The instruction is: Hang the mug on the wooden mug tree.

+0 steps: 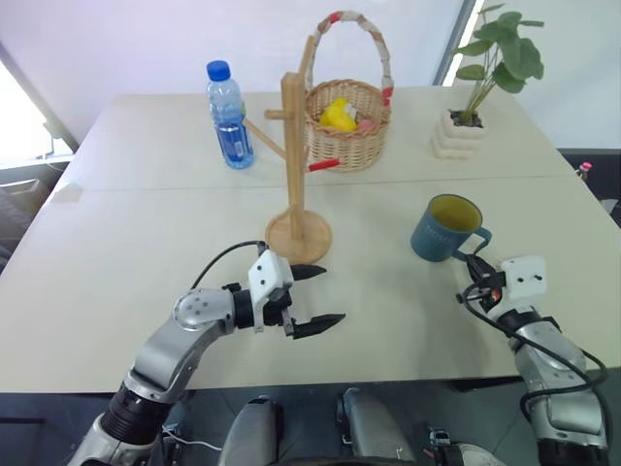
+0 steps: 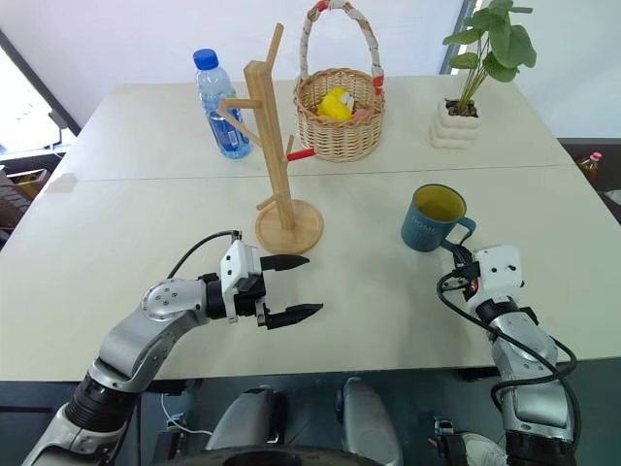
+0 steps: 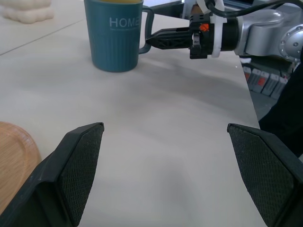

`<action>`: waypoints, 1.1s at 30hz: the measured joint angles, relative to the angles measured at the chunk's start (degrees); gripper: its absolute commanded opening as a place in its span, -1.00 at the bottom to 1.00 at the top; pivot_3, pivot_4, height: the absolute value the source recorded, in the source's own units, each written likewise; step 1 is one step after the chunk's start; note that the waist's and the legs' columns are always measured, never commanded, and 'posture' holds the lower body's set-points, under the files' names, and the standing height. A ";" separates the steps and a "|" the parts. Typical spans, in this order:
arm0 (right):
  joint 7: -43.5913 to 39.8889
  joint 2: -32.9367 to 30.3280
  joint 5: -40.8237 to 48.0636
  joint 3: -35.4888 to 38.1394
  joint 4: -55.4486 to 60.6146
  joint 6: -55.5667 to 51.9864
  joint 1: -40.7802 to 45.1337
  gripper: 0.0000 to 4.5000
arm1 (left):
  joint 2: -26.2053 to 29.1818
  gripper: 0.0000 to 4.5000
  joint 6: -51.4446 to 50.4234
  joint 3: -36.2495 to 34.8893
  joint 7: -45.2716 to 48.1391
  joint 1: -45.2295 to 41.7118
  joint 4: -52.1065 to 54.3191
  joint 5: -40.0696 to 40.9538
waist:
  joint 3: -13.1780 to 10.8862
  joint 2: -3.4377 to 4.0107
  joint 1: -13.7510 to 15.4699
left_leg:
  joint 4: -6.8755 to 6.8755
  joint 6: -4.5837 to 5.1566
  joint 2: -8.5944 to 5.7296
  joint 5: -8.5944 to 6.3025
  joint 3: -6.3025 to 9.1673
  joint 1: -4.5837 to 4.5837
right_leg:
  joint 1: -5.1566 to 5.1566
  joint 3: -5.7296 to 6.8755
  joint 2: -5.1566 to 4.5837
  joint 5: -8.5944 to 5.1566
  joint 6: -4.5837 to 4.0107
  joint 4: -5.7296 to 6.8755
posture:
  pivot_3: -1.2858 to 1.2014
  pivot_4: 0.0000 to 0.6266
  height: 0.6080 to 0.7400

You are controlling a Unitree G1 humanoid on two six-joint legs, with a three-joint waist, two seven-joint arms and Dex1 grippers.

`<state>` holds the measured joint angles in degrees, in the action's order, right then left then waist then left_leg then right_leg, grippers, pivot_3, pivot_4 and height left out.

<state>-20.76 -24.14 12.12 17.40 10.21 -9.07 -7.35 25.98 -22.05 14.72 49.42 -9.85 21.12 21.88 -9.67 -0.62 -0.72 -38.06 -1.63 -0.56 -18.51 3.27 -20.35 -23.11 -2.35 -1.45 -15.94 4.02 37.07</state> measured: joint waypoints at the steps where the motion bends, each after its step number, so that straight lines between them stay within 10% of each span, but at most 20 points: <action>1: -0.61 -0.45 -0.02 -0.05 0.47 0.00 -0.97 -0.76 | -0.06 1.00 0.03 0.00 0.02 0.00 0.00 -0.01 | 0.01 0.01 0.01 | 0.00 0.00 0.00 0.00 0.00 0.00 | 0.00 0.00 0.00 0.00 0.00 0.00 | 0.03 -0.52 1.00; 7: -1.37 -0.95 0.01 -0.01 3.34 -0.20 -4.25 0.51 | -0.08 1.00 0.07 0.00 0.09 -0.01 -0.02 -0.12 | 0.01 0.01 -0.01 | -0.01 0.00 0.00 0.00 0.00 0.01 | 0.01 -0.01 0.00 0.00 0.00 0.00 | 0.03 -0.52 1.00; 33: 6.45 2.67 -0.13 1.99 -6.18 0.38 5.87 0.51 | -1.29 1.00 0.56 -0.21 0.19 -1.48 0.66 0.11 | 0.02 0.03 -0.04 | -0.03 0.00 -0.01 0.00 -0.01 0.01 | 0.01 -0.01 0.01 0.00 0.00 0.03 | 0.03 -0.52 1.00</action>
<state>-14.32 -21.48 11.99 19.39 4.03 -8.70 -1.48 24.69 -21.49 14.50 49.62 -11.33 21.78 21.99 -9.66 -0.60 -0.76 -38.08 -1.63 -0.57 -18.51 3.26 -20.35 -23.10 -2.35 -1.45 -15.94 4.02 37.10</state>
